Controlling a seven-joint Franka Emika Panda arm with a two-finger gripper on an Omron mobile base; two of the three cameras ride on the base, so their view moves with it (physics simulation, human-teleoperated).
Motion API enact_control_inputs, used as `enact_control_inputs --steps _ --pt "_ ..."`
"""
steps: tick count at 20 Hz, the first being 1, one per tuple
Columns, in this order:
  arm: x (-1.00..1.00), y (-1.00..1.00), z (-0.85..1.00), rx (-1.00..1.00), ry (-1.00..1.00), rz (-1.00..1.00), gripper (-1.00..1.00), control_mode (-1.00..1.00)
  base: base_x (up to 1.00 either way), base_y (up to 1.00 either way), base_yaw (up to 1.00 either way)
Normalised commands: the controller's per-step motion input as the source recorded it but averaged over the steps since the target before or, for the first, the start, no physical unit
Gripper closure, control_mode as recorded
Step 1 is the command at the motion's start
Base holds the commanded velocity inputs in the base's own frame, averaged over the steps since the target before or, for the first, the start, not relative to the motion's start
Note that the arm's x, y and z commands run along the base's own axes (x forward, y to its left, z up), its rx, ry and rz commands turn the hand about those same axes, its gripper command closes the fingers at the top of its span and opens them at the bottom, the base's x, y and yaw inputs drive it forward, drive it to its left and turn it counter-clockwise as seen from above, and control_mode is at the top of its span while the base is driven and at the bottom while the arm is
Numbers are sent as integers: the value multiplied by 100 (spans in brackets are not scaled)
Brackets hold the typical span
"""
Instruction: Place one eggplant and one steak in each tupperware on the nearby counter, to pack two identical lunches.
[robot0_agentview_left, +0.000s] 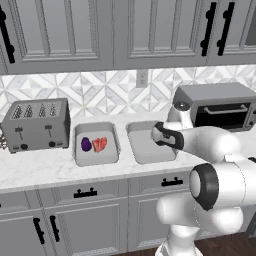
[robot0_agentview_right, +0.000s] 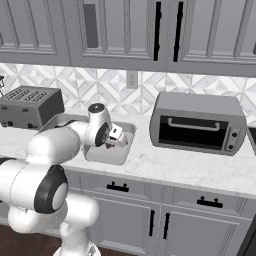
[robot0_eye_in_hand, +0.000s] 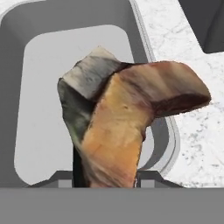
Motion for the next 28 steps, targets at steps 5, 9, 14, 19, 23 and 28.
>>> enact_control_inputs --steps 5,9,14,19,23,28 --pt "46 0 -38 0 0 0 100 -100 0 0 0" --pt "41 0 -38 0 0 0 100 -100 0 0 0" --pt "36 -3 -30 0 0 0 100 -100 0 0 0" --pt "12 0 -5 0 0 0 -100 -100 0 0 0" --pt "0 0 2 0 0 0 -100 -100 0 0 0" --pt "-1 4 48 0 0 0 -100 -100 0 0 0"
